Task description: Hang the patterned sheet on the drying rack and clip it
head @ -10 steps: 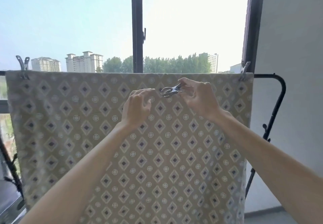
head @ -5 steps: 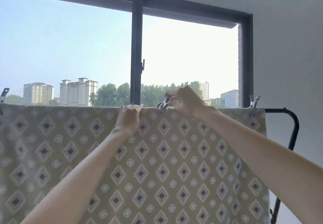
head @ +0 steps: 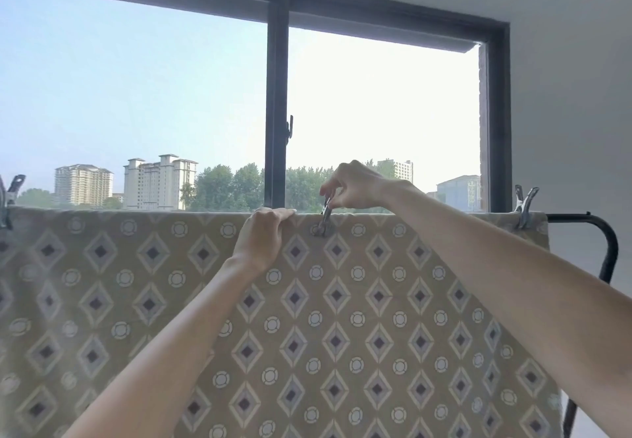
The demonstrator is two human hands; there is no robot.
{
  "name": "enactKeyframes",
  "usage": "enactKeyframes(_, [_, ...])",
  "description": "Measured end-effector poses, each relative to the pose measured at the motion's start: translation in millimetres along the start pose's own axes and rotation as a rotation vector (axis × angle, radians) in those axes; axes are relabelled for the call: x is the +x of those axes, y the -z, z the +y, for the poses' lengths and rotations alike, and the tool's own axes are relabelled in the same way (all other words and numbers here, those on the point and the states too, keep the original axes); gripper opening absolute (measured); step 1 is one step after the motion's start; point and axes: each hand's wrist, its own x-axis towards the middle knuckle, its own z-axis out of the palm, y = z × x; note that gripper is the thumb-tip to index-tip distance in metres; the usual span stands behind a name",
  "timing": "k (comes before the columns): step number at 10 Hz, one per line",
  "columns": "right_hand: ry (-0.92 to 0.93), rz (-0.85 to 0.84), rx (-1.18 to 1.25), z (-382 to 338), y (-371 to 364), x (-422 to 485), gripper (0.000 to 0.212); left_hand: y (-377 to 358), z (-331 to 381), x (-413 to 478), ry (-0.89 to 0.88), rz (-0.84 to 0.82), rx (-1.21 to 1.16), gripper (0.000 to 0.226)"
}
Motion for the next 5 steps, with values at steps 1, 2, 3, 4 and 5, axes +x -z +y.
enactKeyframes(1, [-0.015,-0.014,0.028,2,-5,-2,0.041,-2,0,-5,0.016,-0.024,0.014,0.037])
enactKeyframes(2, [-0.056,0.058,0.070,-1,-12,-12,0.044,1,7,-14,0.007,-0.093,0.034,0.044])
enactKeyframes(3, [-0.023,0.224,0.035,-1,-17,-27,0.044,9,10,-23,0.041,-0.163,0.067,0.051])
enactKeyframes(4, [-0.052,0.411,0.092,-4,-19,-49,0.037,20,21,-38,0.093,-0.145,-0.086,0.063])
enactKeyframes(5, [-0.074,0.468,0.130,-14,-18,-77,0.034,37,37,-49,0.145,-0.051,-0.153,0.064])
